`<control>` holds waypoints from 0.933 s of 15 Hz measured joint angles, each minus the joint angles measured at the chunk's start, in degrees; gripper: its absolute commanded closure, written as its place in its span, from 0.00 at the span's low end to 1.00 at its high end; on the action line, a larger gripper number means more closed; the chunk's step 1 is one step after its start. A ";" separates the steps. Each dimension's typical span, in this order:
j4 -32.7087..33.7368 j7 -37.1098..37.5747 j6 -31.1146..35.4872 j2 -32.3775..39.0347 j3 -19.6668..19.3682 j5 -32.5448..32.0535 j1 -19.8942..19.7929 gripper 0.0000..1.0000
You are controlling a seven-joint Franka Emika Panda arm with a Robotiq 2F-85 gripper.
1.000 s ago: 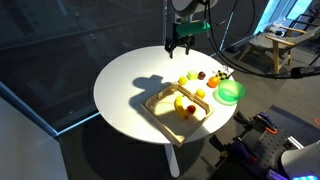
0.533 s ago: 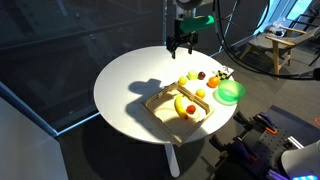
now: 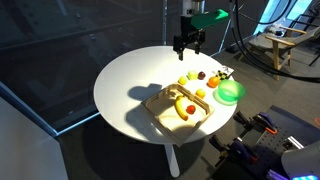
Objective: Remove the light green block from the wooden tray and put it on the table
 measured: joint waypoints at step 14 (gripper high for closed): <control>-10.07 -0.18 4.30 -13.02 0.79 0.01 -0.16 0.00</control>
